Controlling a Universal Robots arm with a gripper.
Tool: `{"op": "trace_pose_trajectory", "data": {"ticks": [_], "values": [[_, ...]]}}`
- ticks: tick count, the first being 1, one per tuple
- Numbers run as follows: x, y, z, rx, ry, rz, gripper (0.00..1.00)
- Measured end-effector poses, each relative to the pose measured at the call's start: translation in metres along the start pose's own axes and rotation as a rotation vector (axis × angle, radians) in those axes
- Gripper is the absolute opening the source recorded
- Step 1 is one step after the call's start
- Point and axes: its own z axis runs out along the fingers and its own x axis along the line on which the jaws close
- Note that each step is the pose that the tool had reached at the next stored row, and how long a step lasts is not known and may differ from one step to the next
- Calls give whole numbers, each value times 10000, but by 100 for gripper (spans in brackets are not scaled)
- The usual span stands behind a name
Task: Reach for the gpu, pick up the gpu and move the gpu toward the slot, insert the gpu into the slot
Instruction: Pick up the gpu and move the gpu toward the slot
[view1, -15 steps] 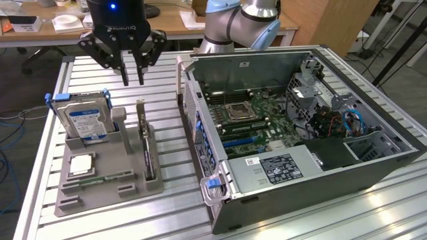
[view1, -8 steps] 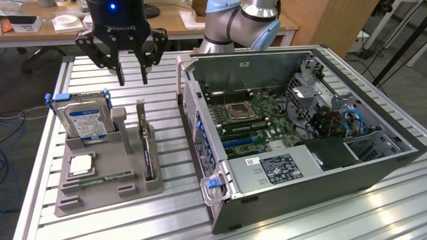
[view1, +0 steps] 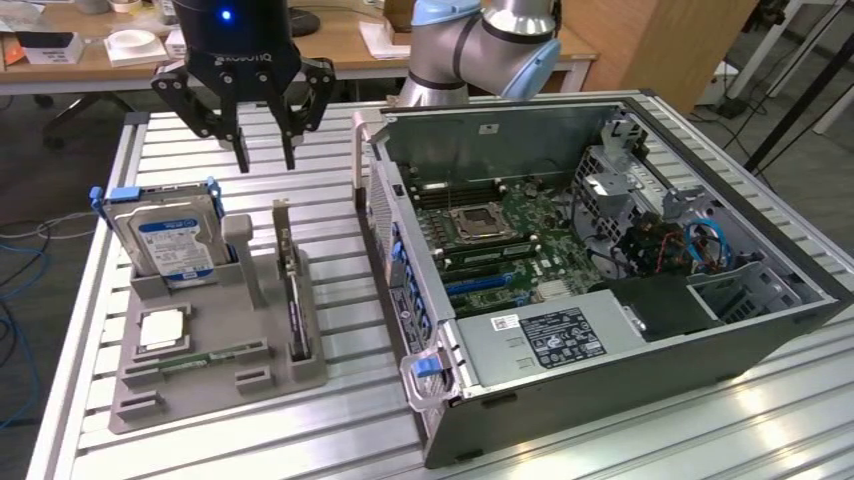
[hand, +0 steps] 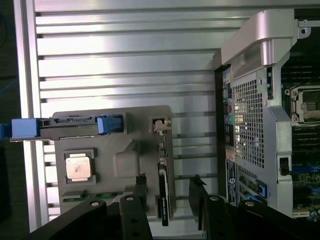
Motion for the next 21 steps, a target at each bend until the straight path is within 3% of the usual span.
{"op": "trace_pose_trajectory", "data": {"ticks": [1, 21], "values": [[0, 0, 1, -32, 2, -1, 47], [2, -8, 97, -25, 1, 0, 47]]}}
